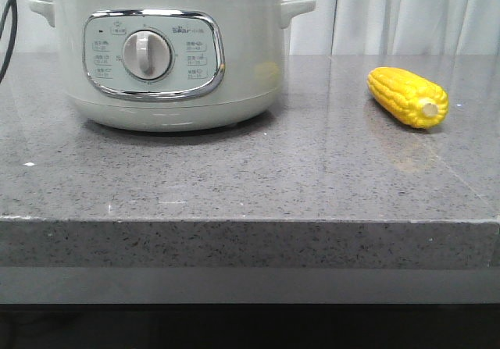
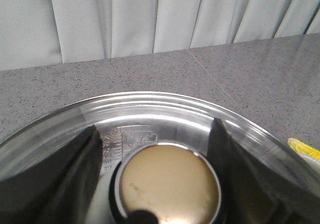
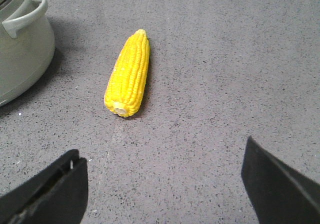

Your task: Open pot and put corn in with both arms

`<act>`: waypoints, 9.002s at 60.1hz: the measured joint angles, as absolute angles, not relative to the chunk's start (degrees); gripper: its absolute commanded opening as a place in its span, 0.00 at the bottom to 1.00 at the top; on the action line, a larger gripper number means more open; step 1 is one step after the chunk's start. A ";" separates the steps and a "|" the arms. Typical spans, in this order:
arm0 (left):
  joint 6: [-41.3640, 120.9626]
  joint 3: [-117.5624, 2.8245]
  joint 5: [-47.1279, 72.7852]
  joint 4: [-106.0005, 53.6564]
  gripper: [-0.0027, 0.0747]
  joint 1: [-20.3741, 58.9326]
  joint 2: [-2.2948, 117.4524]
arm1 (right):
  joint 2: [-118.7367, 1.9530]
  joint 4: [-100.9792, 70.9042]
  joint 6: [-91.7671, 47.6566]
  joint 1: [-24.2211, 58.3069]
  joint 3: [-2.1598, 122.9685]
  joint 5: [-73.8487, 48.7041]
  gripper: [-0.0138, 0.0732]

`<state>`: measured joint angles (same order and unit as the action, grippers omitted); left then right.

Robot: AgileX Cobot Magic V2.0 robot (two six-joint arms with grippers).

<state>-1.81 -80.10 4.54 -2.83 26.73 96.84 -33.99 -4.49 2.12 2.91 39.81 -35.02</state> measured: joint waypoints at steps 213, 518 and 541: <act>-2.25 -50.77 32.75 1.08 0.28 18.92 27.63 | -103.02 -5.50 1.38 9.94 84.61 -53.29 0.52; -2.25 -78.19 14.43 0.53 0.28 25.72 81.81 | -37.34 -9.41 -5.91 33.53 47.97 -26.49 0.79; -2.25 -83.35 12.52 0.64 0.28 26.52 93.21 | -37.34 -9.41 -5.91 33.53 47.97 -26.49 0.79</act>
<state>-2.25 -83.35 12.52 0.64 26.52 93.21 -37.34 -9.41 -5.91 33.53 47.97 -26.49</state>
